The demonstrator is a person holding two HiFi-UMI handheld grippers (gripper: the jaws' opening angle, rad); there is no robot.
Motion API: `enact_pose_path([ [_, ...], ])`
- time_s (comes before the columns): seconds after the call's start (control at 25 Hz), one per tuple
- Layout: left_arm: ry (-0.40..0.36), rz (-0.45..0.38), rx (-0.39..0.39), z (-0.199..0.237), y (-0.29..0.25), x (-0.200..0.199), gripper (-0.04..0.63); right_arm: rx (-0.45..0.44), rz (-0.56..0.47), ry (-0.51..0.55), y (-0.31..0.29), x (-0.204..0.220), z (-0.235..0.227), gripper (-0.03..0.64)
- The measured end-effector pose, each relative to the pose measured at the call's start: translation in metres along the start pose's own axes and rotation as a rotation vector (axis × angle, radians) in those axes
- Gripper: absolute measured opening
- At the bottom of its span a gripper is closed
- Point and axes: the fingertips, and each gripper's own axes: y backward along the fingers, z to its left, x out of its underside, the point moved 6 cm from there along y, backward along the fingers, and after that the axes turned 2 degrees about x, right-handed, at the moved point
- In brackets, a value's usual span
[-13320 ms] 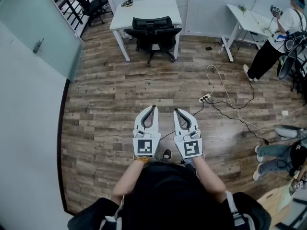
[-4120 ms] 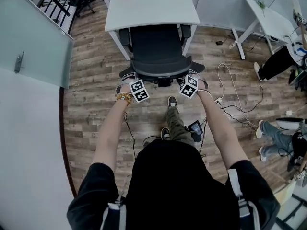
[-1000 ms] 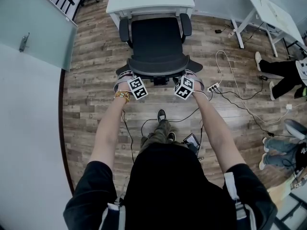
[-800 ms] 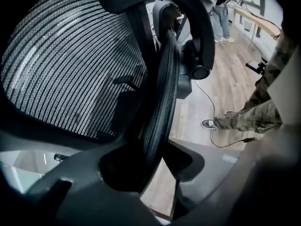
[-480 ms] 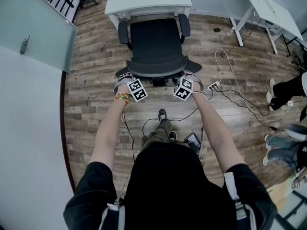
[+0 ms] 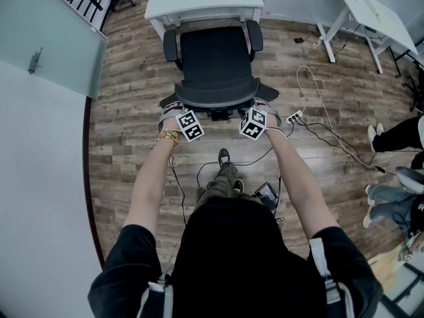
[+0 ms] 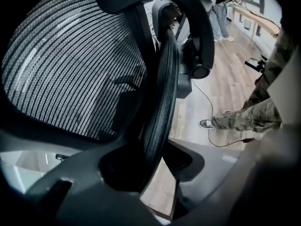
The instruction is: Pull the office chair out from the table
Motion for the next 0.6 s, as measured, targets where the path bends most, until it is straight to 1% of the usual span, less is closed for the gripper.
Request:
enact_pose_path([
  [0.6, -0.003, 0.008, -0.008, -0.026, 0.016, 0.000, 0.163, 0.014, -0.006, 0.007, 0.020, 0.007, 0.022, 0.140],
])
